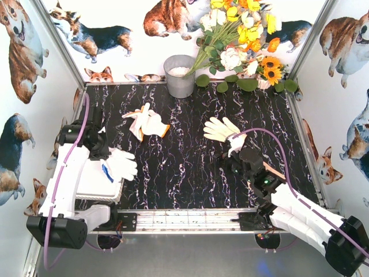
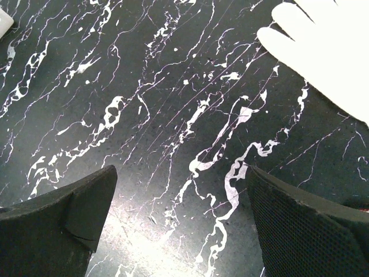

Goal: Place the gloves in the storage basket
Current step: Place the glove in the bin.

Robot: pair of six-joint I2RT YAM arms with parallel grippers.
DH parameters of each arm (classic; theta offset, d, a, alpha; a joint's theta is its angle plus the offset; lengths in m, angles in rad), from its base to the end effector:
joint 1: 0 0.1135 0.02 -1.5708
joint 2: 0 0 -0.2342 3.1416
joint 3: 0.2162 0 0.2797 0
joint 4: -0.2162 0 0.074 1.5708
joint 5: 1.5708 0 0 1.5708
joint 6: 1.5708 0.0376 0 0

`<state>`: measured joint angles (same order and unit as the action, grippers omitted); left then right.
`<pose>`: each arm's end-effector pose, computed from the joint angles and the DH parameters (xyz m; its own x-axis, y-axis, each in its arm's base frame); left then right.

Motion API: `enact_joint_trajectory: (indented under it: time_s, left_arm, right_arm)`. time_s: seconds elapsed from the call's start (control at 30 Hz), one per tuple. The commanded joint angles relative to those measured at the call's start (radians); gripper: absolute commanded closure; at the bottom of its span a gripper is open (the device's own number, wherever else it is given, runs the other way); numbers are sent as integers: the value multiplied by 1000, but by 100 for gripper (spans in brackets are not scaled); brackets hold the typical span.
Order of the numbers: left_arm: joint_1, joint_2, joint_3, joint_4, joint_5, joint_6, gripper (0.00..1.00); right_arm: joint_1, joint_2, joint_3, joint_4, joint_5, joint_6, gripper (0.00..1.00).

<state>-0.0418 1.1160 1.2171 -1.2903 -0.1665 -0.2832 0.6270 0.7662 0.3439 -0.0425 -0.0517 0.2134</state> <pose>0.2243 -0.0031 0.3081 -0.8846 -0.2388 -0.4005 -0.2787 0.9594 0.0436 0.1809 0.1334 0.1687 -0.4868 -0.0915 -0.8687 -0.5323 0.8196 0.2120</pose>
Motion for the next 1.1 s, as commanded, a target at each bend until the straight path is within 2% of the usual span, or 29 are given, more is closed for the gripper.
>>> enact_joint_trajectory:
  time_s: [0.0, 0.5, 0.73, 1.07]
  left_arm:
    - [22, 23, -19, 39, -49, 18, 100]
    - [45, 146, -94, 52, -182, -53, 100]
    - [56, 159, -178, 155, -173, -84, 100]
    - [79, 294, -161, 172, -142, -68, 100]
  right_arm:
    - [-4, -24, -4, 52, 20, -16, 3]
    - [-4, -104, -49, 81, 1, -1, 3]
    - [-6, -137, -55, 68, 2, -6, 2]
    - [-6, -188, -60, 48, 5, -9, 1]
